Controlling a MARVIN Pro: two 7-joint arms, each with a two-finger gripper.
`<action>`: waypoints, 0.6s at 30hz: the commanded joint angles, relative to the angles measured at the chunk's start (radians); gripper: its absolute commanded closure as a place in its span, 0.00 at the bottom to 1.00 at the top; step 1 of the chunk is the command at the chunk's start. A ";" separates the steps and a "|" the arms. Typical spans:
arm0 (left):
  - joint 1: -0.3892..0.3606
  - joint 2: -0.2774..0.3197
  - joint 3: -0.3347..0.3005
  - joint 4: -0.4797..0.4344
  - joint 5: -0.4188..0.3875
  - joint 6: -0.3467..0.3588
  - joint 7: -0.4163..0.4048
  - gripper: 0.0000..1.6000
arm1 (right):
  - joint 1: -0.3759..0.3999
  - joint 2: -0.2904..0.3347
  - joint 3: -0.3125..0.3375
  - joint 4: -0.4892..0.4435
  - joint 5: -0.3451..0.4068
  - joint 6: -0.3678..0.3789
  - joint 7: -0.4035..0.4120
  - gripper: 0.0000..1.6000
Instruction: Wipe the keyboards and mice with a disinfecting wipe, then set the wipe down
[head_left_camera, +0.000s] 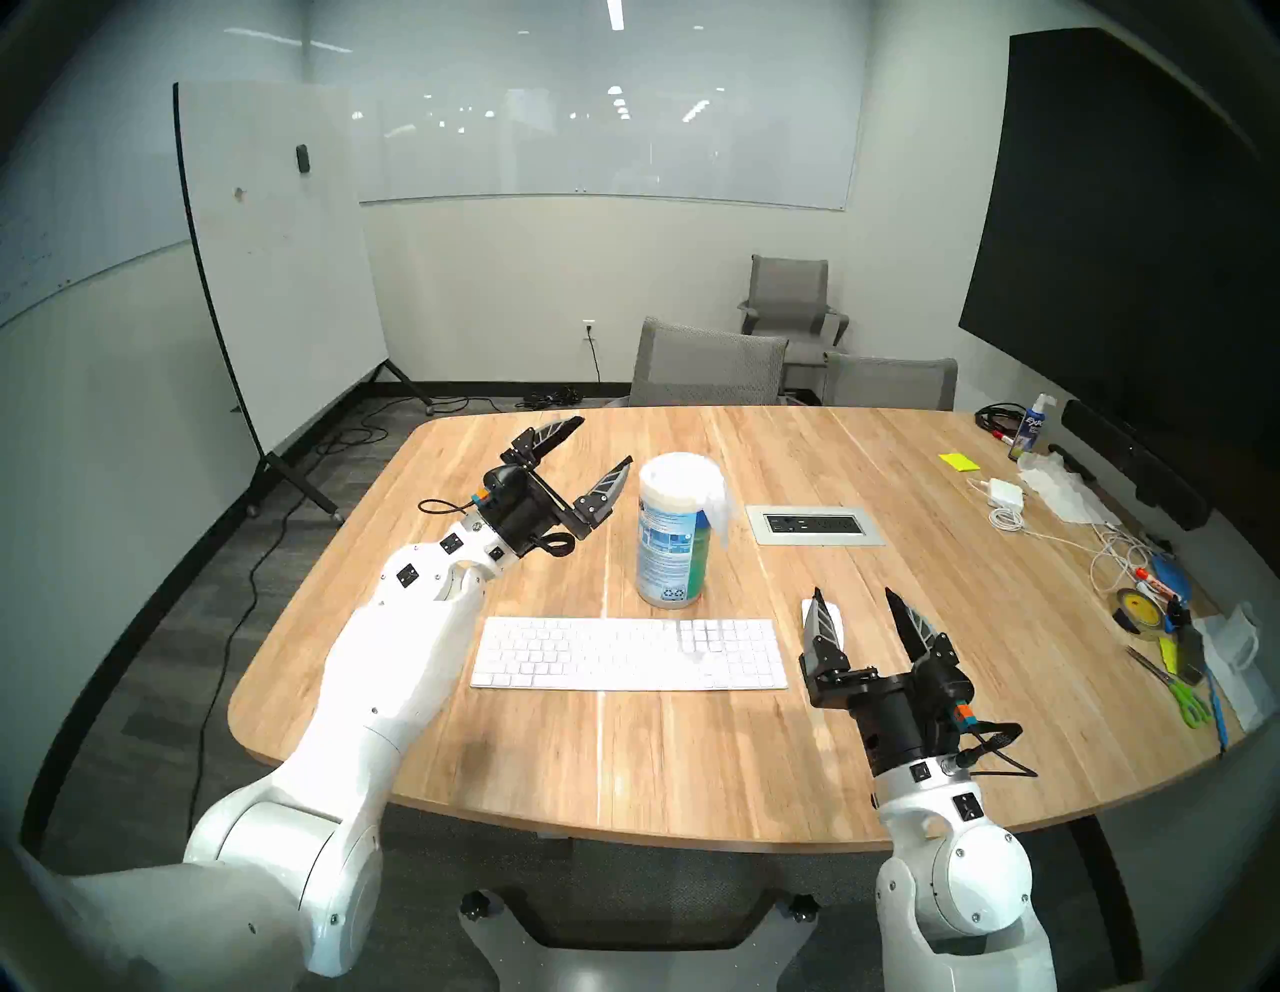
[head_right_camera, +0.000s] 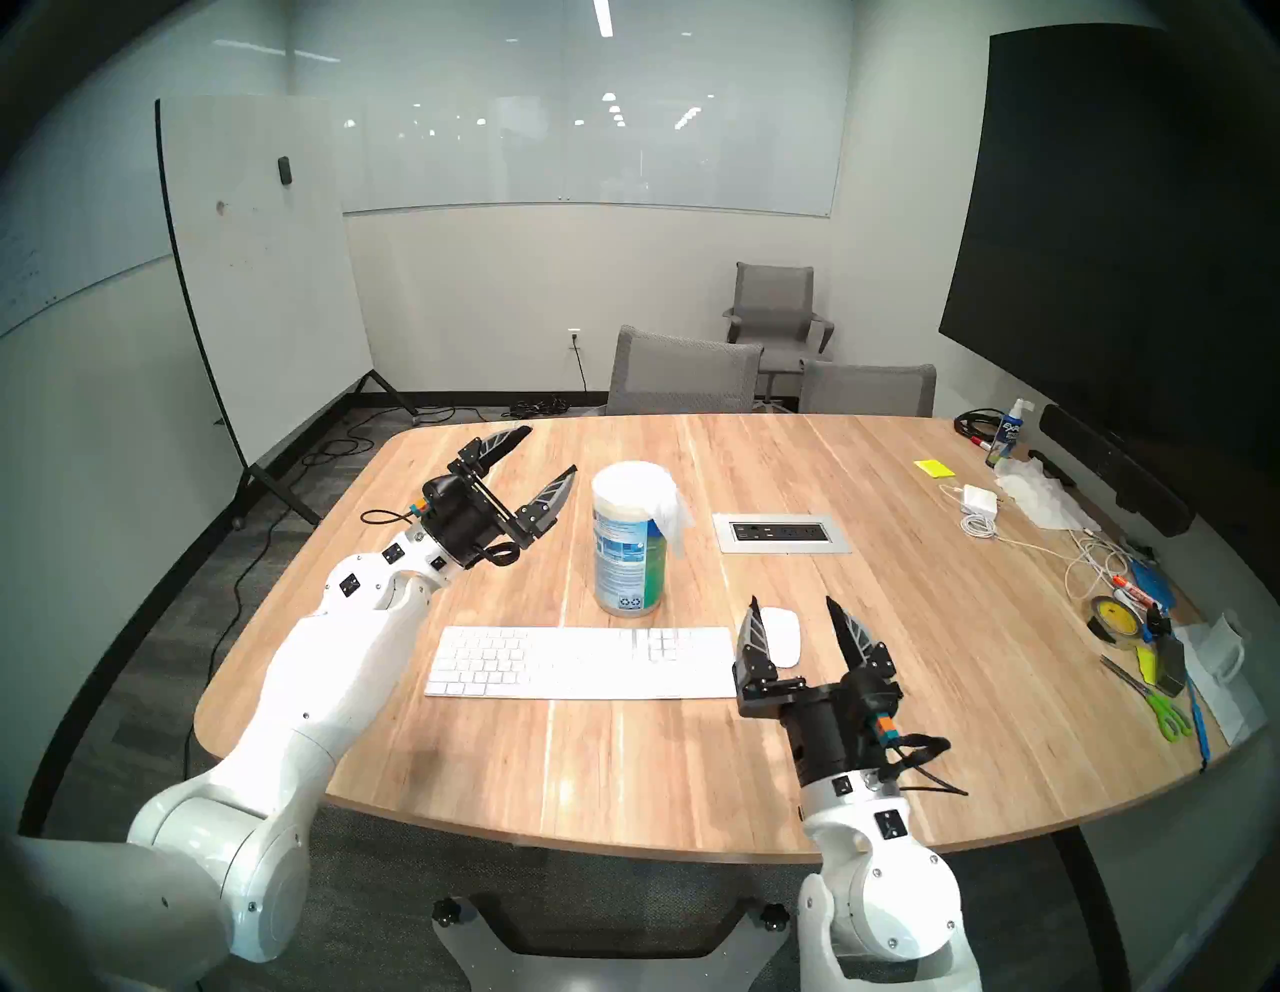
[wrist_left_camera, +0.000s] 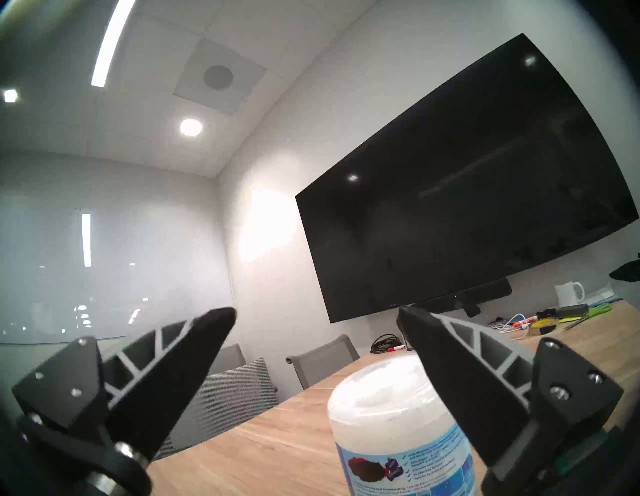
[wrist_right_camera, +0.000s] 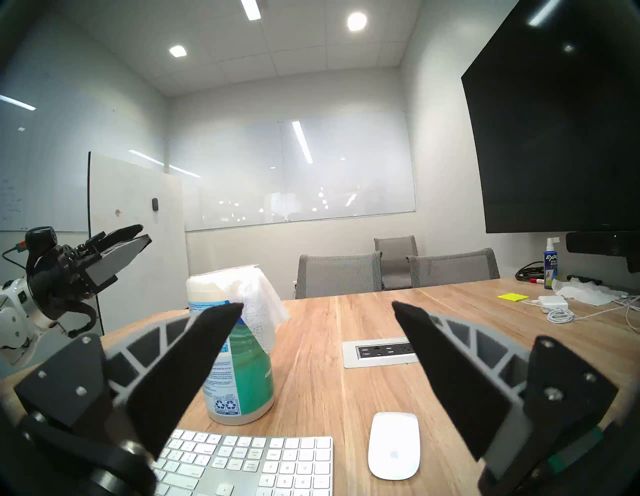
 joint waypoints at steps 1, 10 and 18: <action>-0.104 -0.029 0.010 0.078 0.005 -0.014 -0.015 0.17 | 0.003 0.000 0.000 -0.024 0.000 -0.004 0.001 0.00; -0.182 -0.044 0.031 0.135 0.026 -0.006 -0.024 0.24 | 0.005 0.000 0.000 -0.022 0.000 -0.005 0.001 0.00; -0.240 -0.051 0.041 0.196 0.010 -0.002 -0.080 0.14 | 0.004 0.000 0.000 -0.024 0.000 -0.004 0.001 0.00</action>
